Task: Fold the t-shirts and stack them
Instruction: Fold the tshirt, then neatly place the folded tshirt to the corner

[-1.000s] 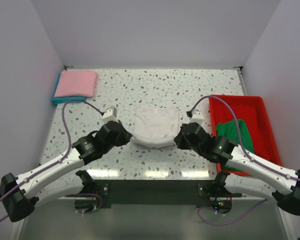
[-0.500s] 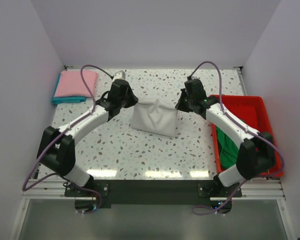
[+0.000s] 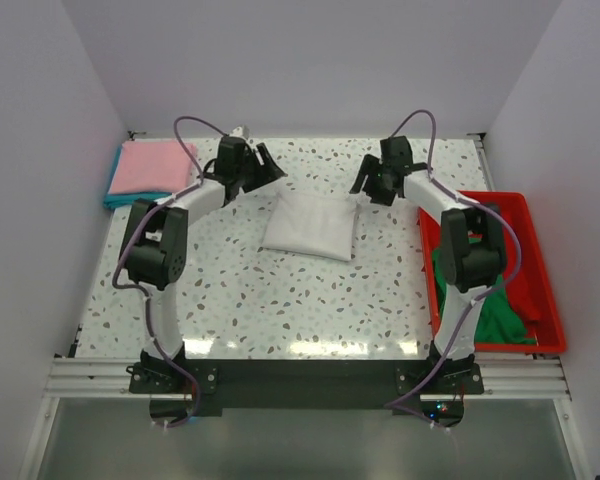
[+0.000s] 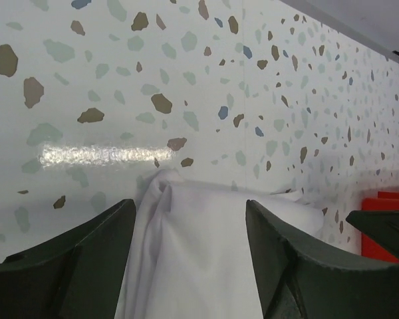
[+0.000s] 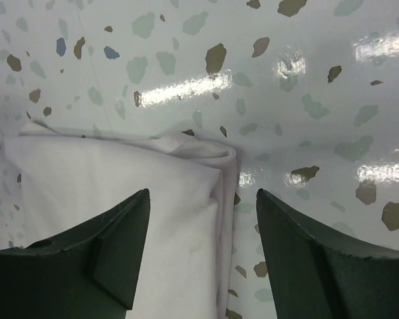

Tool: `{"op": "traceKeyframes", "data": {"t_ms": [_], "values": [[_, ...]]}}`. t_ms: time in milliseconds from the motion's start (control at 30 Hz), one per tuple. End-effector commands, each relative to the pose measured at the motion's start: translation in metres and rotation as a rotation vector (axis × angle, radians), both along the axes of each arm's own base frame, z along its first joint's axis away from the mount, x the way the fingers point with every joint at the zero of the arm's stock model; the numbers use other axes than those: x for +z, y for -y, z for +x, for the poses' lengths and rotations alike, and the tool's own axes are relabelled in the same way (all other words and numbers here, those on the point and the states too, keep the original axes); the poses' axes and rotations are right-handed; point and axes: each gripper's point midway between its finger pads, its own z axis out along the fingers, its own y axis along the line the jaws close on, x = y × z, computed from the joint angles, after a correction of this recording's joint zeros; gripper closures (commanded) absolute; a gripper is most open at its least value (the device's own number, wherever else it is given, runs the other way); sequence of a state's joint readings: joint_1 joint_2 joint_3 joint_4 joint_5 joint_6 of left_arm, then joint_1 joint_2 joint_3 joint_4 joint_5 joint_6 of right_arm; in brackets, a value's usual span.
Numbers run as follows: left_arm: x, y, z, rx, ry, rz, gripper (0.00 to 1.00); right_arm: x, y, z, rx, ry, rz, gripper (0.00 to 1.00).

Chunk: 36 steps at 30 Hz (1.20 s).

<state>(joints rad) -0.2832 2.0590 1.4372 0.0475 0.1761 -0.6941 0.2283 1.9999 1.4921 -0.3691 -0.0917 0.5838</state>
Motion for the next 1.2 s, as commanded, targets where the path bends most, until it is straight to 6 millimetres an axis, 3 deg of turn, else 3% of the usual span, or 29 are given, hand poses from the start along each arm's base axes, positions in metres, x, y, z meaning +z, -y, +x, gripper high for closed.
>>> {"op": "traceKeyframes", "data": {"t_ms": [0, 33, 67, 133, 200, 233, 267, 300, 333, 400, 467, 533, 633, 700, 833, 1067, 1167], "values": [[0.079, -0.016, 0.003, 0.048, 0.167, -0.025, 0.28, 0.066, 0.005, 0.011, -0.004, 0.151, -0.032, 0.31], [0.068, -0.031, -0.004, 0.13, 0.109, 0.022, 0.3, 0.061, 0.007, 0.002, -0.005, 0.136, -0.051, 0.31], [0.067, -0.037, -0.017, 0.159, 0.081, 0.038, 0.33, 0.075, -0.001, -0.007, 0.009, 0.162, -0.056, 0.31], [0.065, -0.034, -0.031, 0.184, 0.079, 0.066, 0.44, 0.071, -0.002, -0.023, 0.002, 0.161, -0.126, 0.34], [0.066, -0.026, -0.047, 0.175, 0.092, 0.095, 0.57, 0.079, -0.028, -0.038, 0.045, 0.205, -0.141, 0.41], [0.064, -0.008, -0.056, 0.137, 0.103, 0.117, 0.61, 0.073, -0.038, -0.043, 0.059, 0.204, -0.129, 0.43], [0.056, 0.0, -0.06, 0.122, 0.086, 0.131, 0.66, 0.07, -0.052, -0.05, 0.089, 0.196, -0.121, 0.48], [0.05, 0.006, -0.065, 0.112, 0.066, 0.137, 0.77, 0.059, -0.058, -0.052, 0.101, 0.171, -0.124, 0.52], [0.038, 0.019, -0.074, 0.082, 0.043, 0.147, 0.8, 0.054, -0.064, -0.054, 0.108, 0.159, -0.118, 0.55], [0.016, 0.027, -0.081, 0.07, 0.007, 0.176, 0.89, 0.038, -0.074, -0.057, 0.13, 0.129, -0.113, 0.61], [-0.009, 0.032, -0.089, 0.069, -0.033, 0.208, 0.92, 0.022, -0.08, -0.059, 0.143, 0.111, -0.089, 0.62], [-0.034, 0.029, -0.099, 0.085, -0.099, 0.239, 0.99, -0.001, -0.082, -0.061, 0.154, 0.076, -0.095, 0.62], [-0.068, 0.019, -0.116, 0.123, -0.172, 0.287, 1.0, -0.035, -0.079, -0.069, 0.164, 0.006, -0.117, 0.63], [-0.08, 0.013, -0.127, 0.15, -0.207, 0.293, 1.0, -0.053, -0.074, -0.08, 0.174, -0.038, -0.133, 0.64], [-0.098, -0.009, -0.165, 0.187, -0.249, 0.325, 1.0, -0.065, -0.066, -0.099, 0.169, -0.046, -0.127, 0.64], [-0.097, -0.015, -0.222, 0.159, -0.255, 0.278, 1.0, -0.059, -0.058, -0.142, 0.205, -0.034, -0.103, 0.64], [-0.081, -0.004, -0.232, 0.119, -0.201, 0.217, 0.99, -0.062, -0.057, -0.153, 0.236, -0.042, -0.104, 0.63]]}}
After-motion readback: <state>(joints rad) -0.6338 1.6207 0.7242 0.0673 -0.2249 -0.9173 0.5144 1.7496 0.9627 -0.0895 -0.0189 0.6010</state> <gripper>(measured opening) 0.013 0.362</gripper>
